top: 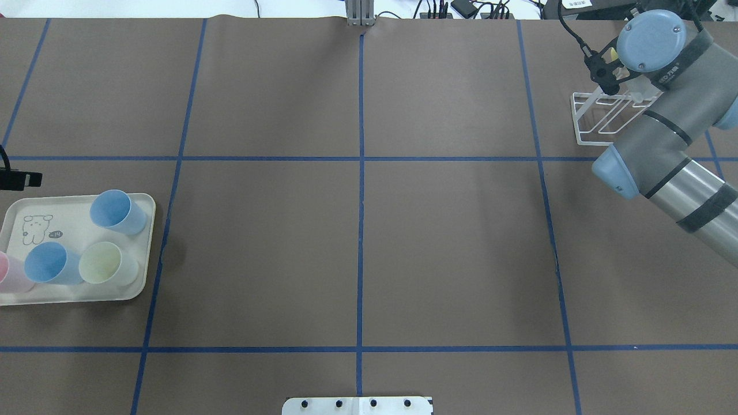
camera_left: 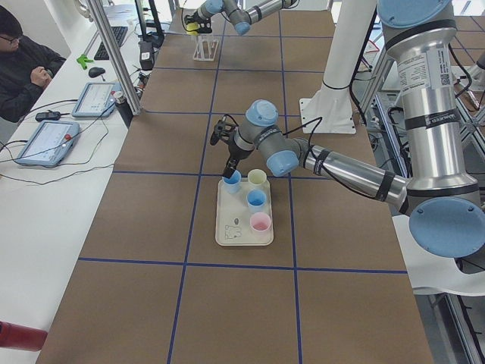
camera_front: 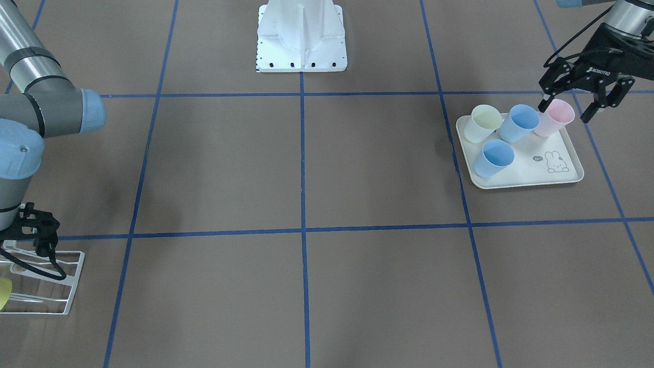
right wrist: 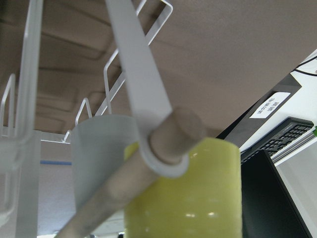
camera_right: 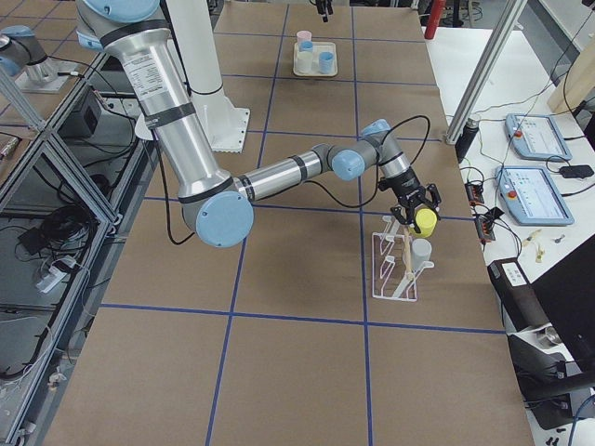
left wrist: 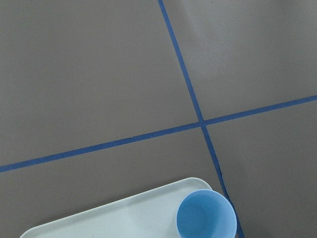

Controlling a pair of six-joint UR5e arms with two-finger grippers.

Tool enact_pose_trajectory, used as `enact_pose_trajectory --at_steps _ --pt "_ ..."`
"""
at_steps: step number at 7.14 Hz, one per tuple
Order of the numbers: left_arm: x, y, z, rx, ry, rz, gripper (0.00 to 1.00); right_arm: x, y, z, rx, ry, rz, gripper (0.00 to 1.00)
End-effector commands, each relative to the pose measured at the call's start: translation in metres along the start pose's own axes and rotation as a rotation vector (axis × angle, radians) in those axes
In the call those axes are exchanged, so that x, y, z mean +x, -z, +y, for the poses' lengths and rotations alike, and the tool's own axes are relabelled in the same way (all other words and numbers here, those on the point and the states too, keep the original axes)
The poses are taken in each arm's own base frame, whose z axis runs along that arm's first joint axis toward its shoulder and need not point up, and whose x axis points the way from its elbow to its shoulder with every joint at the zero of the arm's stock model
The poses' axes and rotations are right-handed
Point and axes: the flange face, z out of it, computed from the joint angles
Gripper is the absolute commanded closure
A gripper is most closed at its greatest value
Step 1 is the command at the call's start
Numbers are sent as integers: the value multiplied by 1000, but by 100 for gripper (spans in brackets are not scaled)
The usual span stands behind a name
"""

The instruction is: Transfer IKEA cup to right arm and place on rack

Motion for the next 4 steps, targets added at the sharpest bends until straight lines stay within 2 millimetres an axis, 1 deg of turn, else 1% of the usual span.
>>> enact_pose_trajectory --at_steps 1,2,4 --pt "1 1 0 1 -1 1 0 -1 2 -7 -3 10 4 60" --pt "1 1 0 1 -1 1 0 -1 2 -12 -22 19 12 56" --pt "-1 -1 0 -1 1 -1 0 -2 1 -18 -31 20 12 52"
